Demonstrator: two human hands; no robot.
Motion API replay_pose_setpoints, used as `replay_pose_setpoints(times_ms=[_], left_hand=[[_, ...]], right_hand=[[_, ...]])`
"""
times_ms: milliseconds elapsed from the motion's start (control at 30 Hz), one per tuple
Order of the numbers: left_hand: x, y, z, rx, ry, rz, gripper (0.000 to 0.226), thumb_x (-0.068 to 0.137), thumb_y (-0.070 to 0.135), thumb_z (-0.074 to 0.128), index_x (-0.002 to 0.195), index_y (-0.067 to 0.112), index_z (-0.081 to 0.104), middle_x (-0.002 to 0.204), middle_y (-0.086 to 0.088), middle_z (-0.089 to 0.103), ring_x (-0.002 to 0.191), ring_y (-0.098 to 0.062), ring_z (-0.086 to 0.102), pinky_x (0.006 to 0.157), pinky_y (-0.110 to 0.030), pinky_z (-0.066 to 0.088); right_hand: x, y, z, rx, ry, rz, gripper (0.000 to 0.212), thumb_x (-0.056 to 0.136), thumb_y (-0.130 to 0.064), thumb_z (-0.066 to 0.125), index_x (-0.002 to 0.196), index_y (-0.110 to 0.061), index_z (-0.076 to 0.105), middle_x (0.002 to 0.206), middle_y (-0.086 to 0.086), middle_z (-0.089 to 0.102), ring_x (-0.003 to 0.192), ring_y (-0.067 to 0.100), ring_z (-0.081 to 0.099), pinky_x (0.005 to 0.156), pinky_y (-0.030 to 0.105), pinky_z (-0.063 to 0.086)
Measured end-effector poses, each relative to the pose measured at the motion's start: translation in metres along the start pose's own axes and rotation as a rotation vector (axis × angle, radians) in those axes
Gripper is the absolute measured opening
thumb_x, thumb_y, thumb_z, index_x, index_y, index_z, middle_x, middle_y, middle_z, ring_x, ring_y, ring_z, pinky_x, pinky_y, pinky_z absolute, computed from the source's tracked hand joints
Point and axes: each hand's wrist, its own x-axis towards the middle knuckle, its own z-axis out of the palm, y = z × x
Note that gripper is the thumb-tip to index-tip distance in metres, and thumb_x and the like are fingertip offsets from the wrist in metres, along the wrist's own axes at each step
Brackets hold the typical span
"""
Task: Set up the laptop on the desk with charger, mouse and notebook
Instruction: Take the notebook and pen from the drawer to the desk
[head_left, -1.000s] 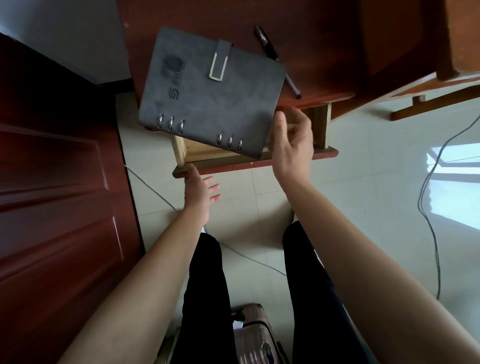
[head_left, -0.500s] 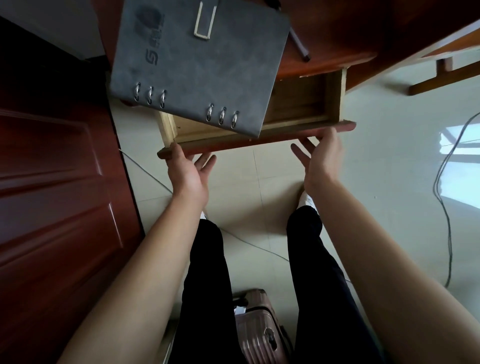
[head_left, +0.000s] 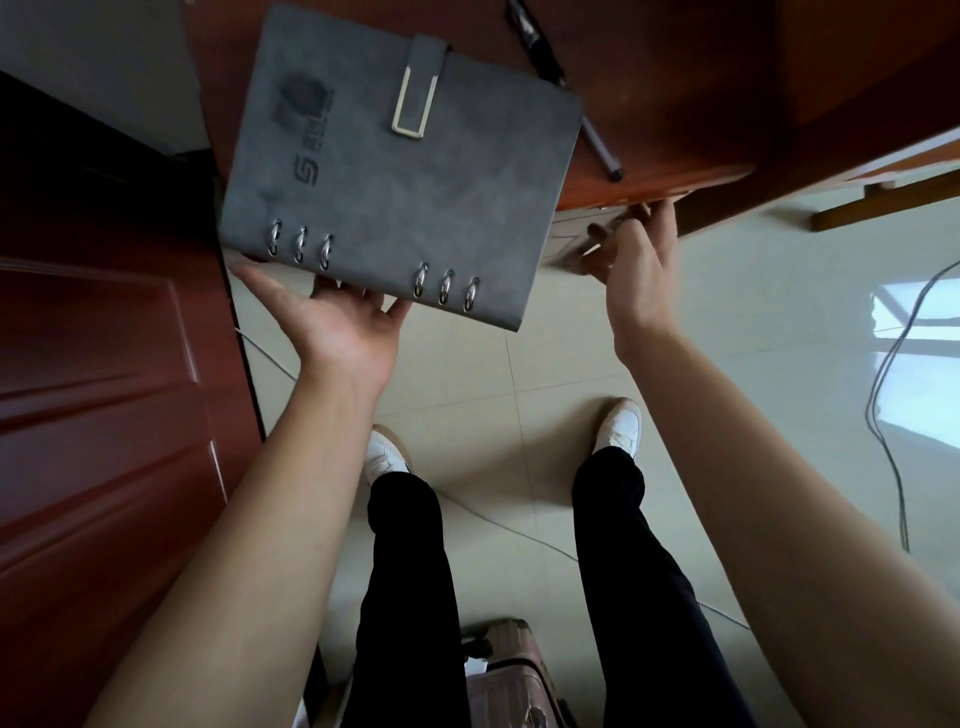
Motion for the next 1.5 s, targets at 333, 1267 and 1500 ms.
replay_pose_setpoints(times_ms=[333, 1267, 1500], left_hand=[[-0.029, -0.015, 0.021, 0.112, -0.062, 0.014, 0.092, 0.083, 0.088, 0.011, 0.147, 0.032, 0.046, 0.144, 0.002, 0.056, 0.134, -0.021, 0.051, 0.109, -0.054, 0.04], [-0.082, 0.019, 0.045, 0.366, 0.187, 0.152, 0.032, 0.086, 0.02, 0.078, 0.116, 0.021, 0.068, 0.113, 0.001, 0.075, 0.101, -0.017, 0.072, 0.079, -0.037, 0.061], [-0.139, 0.089, 0.052, 0.71, -0.069, 0.314, 0.01, 0.08, 0.02, 0.083, 0.088, 0.026, 0.079, 0.096, 0.003, 0.078, 0.085, -0.011, 0.072, 0.073, -0.025, 0.057]], right_hand=[[-0.018, -0.041, 0.003, -0.335, 0.376, -0.548, 0.022, 0.09, -0.018, 0.06, 0.101, 0.0, 0.058, 0.095, -0.009, 0.044, 0.086, -0.002, 0.046, 0.081, 0.019, 0.039], [-0.001, -0.091, -0.009, -0.34, -0.055, -0.27, 0.022, 0.103, -0.032, 0.05, 0.121, -0.026, 0.062, 0.099, -0.007, 0.068, 0.083, 0.007, 0.063, 0.075, 0.013, 0.048], [-0.077, -0.138, -0.039, -0.146, -0.122, -0.036, 0.017, 0.099, -0.045, 0.058, 0.102, -0.029, 0.064, 0.111, 0.006, 0.071, 0.102, 0.024, 0.07, 0.067, 0.032, 0.052]])
